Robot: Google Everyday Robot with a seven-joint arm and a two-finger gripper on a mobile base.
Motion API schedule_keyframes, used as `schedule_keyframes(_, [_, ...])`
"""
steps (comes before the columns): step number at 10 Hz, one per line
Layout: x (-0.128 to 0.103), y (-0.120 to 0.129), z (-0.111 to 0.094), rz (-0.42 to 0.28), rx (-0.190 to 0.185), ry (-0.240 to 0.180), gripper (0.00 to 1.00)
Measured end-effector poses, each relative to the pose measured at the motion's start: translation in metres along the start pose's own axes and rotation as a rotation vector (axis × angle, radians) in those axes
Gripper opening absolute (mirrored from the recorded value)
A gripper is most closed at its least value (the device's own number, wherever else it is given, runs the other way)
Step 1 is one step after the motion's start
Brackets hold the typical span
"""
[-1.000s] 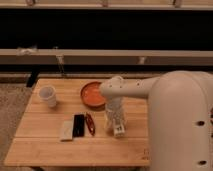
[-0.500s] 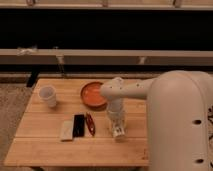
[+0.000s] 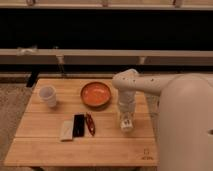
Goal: Place the bottle in the ceramic bowl
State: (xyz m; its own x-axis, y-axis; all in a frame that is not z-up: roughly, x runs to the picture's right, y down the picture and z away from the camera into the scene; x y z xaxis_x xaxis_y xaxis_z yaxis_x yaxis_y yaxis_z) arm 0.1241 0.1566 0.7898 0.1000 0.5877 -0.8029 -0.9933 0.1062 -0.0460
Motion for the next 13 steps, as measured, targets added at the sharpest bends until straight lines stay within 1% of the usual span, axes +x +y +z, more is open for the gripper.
schedule_keyframes(2, [-0.005, -0.009, -0.045, 0.011, -0.026, -0.092, 0.0])
schedule_keyframes(3, [-0.01, -0.009, -0.07, 0.003, -0.05, -0.146, 0.0])
schedule_keyframes(4, [-0.016, -0.004, -0.088, -0.015, -0.071, -0.191, 0.0])
schedule_keyframes(5, [-0.029, 0.013, -0.111, -0.052, -0.104, -0.249, 0.0])
schedule_keyframes(6, [-0.039, 0.024, -0.121, -0.072, -0.124, -0.278, 0.0])
schedule_keyframes(7, [-0.051, 0.037, -0.126, -0.093, -0.143, -0.295, 0.0])
schedule_keyframes(8, [-0.066, 0.055, -0.13, -0.12, -0.167, -0.313, 0.0])
schedule_keyframes(9, [-0.085, 0.076, -0.13, -0.154, -0.19, -0.325, 0.0])
schedule_keyframes(10, [-0.098, 0.09, -0.129, -0.178, -0.206, -0.331, 0.0])
schedule_keyframes(11, [-0.114, 0.106, -0.124, -0.208, -0.226, -0.333, 0.03])
schedule_keyframes(13, [-0.138, 0.132, -0.116, -0.262, -0.26, -0.335, 0.21])
